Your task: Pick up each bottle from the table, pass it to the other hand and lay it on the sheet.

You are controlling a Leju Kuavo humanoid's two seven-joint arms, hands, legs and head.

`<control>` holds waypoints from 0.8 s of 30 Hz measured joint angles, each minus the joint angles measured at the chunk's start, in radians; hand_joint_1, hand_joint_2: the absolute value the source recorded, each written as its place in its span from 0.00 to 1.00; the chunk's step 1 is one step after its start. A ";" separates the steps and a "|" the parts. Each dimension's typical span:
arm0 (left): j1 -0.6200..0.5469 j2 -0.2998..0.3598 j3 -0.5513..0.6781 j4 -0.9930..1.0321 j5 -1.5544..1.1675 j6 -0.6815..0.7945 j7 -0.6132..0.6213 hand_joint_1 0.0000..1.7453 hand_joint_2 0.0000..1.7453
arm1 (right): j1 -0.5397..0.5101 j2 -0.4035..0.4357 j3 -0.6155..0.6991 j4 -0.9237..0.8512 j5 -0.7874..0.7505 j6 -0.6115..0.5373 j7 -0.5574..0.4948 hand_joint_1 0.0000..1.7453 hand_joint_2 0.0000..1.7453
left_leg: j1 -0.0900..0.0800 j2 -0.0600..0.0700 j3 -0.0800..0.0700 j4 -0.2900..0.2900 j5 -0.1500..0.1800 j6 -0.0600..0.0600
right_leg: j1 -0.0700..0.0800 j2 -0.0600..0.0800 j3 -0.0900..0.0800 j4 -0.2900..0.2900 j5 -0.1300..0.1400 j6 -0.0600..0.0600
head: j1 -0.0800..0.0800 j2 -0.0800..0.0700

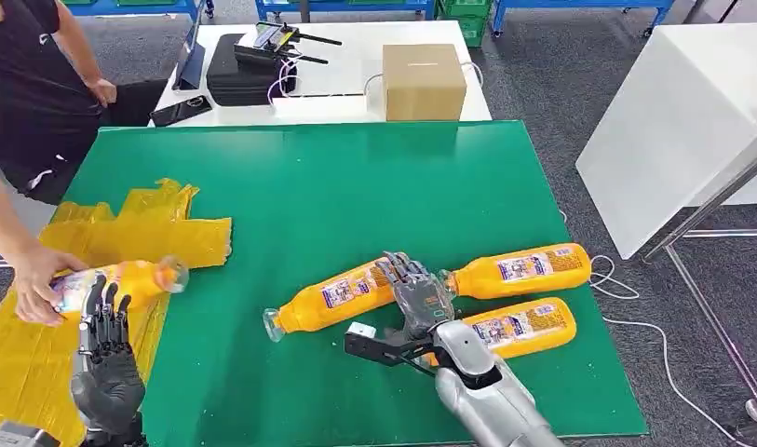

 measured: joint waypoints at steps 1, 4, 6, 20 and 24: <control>0.000 0.000 0.000 0.000 0.000 0.000 0.000 0.00 0.00 | 0.000 0.000 0.000 0.000 0.000 0.000 0.000 0.00 1.00 | 0.000 0.000 0.000 0.000 0.000 0.000 | 0.000 0.000 0.000 0.000 0.000 0.000 | 0.000 0.000; 0.000 -0.001 0.000 0.000 0.000 0.000 0.000 0.00 0.00 | -0.001 0.000 0.000 0.001 0.000 0.000 0.000 0.00 1.00 | 0.000 0.000 0.000 0.000 0.000 0.000 | 0.000 0.000 0.000 0.000 0.000 0.000 | 0.000 0.000; 0.000 -0.002 0.001 0.000 0.000 0.000 0.000 0.00 0.00 | -0.001 0.000 0.000 0.001 0.000 0.000 0.000 0.00 1.00 | 0.000 0.000 0.000 0.000 0.000 0.000 | 0.000 0.000 0.000 0.000 0.000 0.000 | 0.000 0.000; 0.000 -0.002 0.007 0.000 0.007 -0.008 0.000 0.00 0.00 | -0.002 0.000 0.000 0.003 0.006 0.006 0.007 0.00 1.00 | 0.000 0.000 0.000 0.000 0.000 0.000 | 0.000 0.000 0.000 0.000 0.000 0.000 | 0.000 0.000; -0.025 -0.014 0.020 0.015 0.067 -0.170 0.000 0.00 0.00 | -0.137 0.032 0.005 0.151 0.087 0.097 0.075 0.00 1.00 | 0.000 0.001 0.000 0.000 0.001 0.001 | -0.001 0.000 0.000 0.000 0.001 0.000 | 0.000 0.000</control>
